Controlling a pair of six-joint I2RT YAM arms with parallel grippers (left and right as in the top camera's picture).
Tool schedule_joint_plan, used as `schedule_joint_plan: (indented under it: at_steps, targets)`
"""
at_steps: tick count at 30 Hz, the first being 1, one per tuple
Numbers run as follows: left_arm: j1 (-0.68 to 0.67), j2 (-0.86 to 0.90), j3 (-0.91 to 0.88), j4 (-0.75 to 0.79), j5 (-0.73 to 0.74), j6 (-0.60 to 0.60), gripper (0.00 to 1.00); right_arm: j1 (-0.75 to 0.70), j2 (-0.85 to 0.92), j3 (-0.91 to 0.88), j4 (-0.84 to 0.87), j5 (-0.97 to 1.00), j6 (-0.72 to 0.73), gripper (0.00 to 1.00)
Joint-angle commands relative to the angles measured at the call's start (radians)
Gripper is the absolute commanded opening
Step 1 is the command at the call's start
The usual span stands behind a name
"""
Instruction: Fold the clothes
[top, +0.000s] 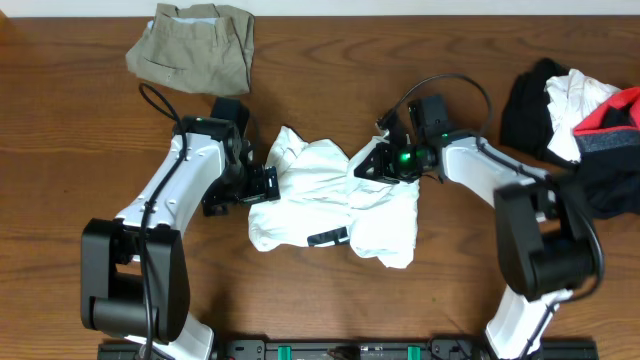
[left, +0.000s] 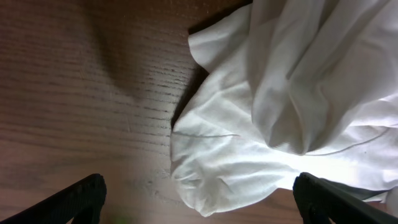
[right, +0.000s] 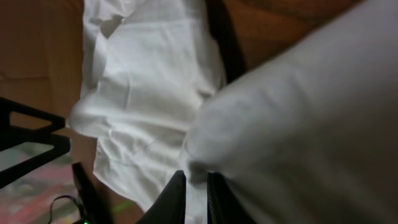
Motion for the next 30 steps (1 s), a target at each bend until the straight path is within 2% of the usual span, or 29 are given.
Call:
schedule_joint_plan:
  at_steps: [1, 8, 14, 19, 24, 27, 30]
  targets:
    - [0.002, 0.007, -0.006, -0.003, 0.006, 0.013, 0.98, -0.039, 0.067, -0.002, 0.048, -0.105, -0.027, 0.11]
    - [0.002, 0.007, -0.006, -0.003, 0.006, 0.013, 0.98, -0.121, 0.074, 0.002, 0.077, -0.146, -0.095, 0.09]
    - [0.002, 0.007, -0.006, -0.003, 0.006, 0.013, 0.98, -0.153, -0.094, 0.008, 0.044, -0.211, -0.082, 0.08]
    - [0.002, 0.007, -0.006, -0.003, 0.006, 0.013, 0.98, -0.126, -0.278, 0.007, -0.147, -0.203, -0.098, 0.12]
    - [0.002, 0.007, -0.006, -0.002, 0.006, 0.013, 0.98, -0.051, -0.315, -0.02, -0.384, -0.127, -0.196, 0.1]
    - [0.002, 0.007, -0.006, -0.002, 0.006, 0.013, 0.98, -0.005, -0.301, -0.094, -0.319, -0.124, -0.189, 0.09]
    - [0.002, 0.007, -0.006, -0.004, 0.006, 0.013, 0.98, 0.03, -0.29, -0.198, -0.191, -0.124, -0.097, 0.1]
